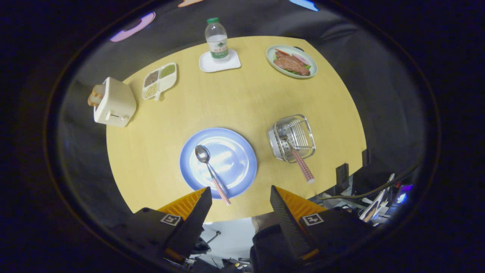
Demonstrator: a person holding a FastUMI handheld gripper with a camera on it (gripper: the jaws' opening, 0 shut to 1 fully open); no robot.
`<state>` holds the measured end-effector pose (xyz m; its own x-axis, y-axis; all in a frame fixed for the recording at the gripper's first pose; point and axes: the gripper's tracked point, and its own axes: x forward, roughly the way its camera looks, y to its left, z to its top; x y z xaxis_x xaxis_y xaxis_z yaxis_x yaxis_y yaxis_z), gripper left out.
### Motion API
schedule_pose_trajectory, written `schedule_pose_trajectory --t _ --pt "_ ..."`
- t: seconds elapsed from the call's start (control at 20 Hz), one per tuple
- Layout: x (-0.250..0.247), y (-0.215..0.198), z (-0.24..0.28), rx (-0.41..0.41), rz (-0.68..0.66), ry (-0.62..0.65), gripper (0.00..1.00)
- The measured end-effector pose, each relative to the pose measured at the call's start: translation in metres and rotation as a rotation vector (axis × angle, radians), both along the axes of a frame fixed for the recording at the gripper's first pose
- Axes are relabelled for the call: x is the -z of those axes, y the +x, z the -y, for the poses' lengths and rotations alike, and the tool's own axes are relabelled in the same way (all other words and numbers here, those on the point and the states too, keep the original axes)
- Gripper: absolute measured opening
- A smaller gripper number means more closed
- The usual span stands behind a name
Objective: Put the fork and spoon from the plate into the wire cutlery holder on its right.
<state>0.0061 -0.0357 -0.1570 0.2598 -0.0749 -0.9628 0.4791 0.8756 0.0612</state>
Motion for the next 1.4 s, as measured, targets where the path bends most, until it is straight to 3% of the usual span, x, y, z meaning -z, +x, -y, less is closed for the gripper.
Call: schedule_pose_trajectory --t 0.2,0.35,0.55,0.8,0.95,1.0,1.4 --pt "0.026 0.008 -0.012 -0.036 0.163 -0.102 1.00" --pt "0.057 0.010 -0.024 -0.139 0.262 -0.184 0.99" --pt "0.089 0.019 -0.058 -0.198 0.437 -0.181 0.97" --pt "0.116 0.013 -0.080 -0.286 0.554 -0.181 0.93" --pt "0.125 0.010 -0.082 -0.293 0.604 -0.180 0.92" --pt "0.131 0.009 -0.083 -0.298 0.600 -0.185 0.89" --pt "0.153 0.012 -0.090 -0.370 0.573 -0.159 0.34"
